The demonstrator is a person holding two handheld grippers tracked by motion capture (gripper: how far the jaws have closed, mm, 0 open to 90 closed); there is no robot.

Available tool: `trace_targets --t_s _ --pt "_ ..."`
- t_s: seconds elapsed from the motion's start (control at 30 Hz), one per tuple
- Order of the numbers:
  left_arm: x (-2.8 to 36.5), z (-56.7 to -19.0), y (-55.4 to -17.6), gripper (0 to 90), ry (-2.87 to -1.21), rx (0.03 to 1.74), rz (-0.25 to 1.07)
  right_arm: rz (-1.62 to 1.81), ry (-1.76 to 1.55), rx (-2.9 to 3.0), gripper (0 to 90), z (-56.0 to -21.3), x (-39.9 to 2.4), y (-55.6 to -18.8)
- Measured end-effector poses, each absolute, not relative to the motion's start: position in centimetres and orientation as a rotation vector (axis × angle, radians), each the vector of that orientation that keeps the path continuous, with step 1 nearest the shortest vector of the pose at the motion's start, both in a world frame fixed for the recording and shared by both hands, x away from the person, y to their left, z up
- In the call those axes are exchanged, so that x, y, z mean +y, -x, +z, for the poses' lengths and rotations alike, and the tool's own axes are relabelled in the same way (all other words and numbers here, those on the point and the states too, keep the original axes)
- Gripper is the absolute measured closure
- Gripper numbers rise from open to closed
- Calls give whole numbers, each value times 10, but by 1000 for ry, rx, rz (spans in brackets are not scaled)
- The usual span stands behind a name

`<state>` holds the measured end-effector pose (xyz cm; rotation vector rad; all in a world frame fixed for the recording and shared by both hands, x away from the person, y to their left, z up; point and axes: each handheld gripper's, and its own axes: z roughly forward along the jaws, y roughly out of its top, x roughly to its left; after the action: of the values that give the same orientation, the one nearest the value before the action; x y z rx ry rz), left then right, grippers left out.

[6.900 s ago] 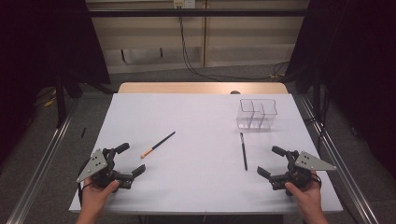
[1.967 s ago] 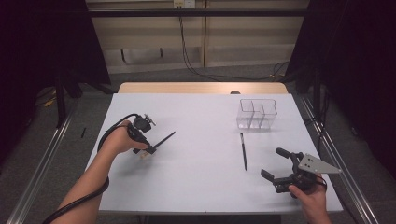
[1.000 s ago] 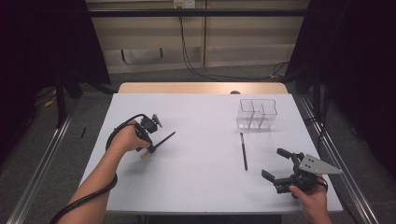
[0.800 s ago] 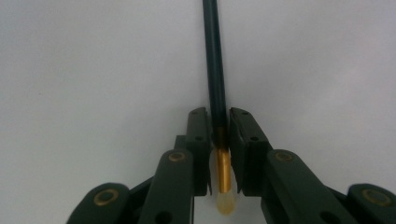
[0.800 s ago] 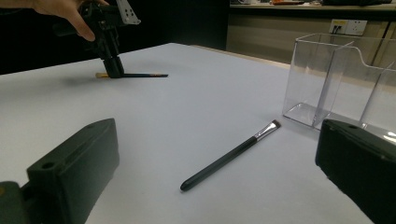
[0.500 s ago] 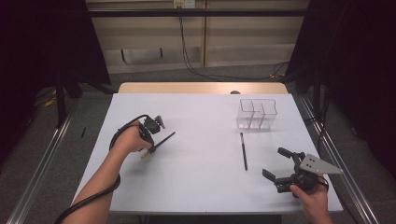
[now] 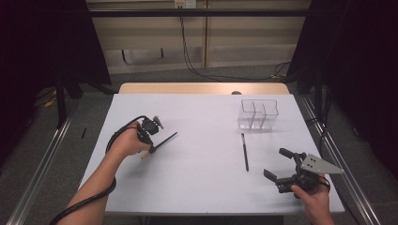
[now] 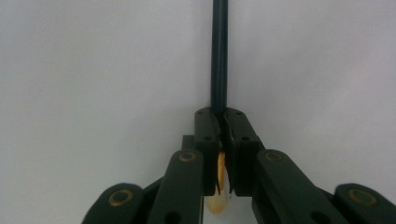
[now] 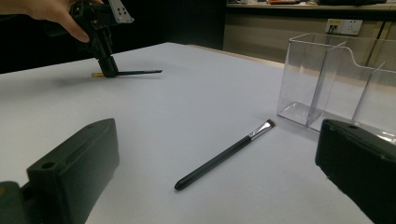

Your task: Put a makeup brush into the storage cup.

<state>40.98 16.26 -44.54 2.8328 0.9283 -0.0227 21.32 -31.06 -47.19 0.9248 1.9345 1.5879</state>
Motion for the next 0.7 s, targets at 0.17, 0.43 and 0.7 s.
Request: trace_targets --t_s 0.17,0.43,0.7 --pt "162 -443 -407 846 -2803 912 -39 1584 -930 1931 0 -472 -311 -213" --pt "152 -431 -403 847 -2752 857 -78 1589 -933 1933 0 -472 -312 -213" --pt "135 -421 -396 847 -2737 791 -79 1587 -915 1949 0 -472 -309 -214"
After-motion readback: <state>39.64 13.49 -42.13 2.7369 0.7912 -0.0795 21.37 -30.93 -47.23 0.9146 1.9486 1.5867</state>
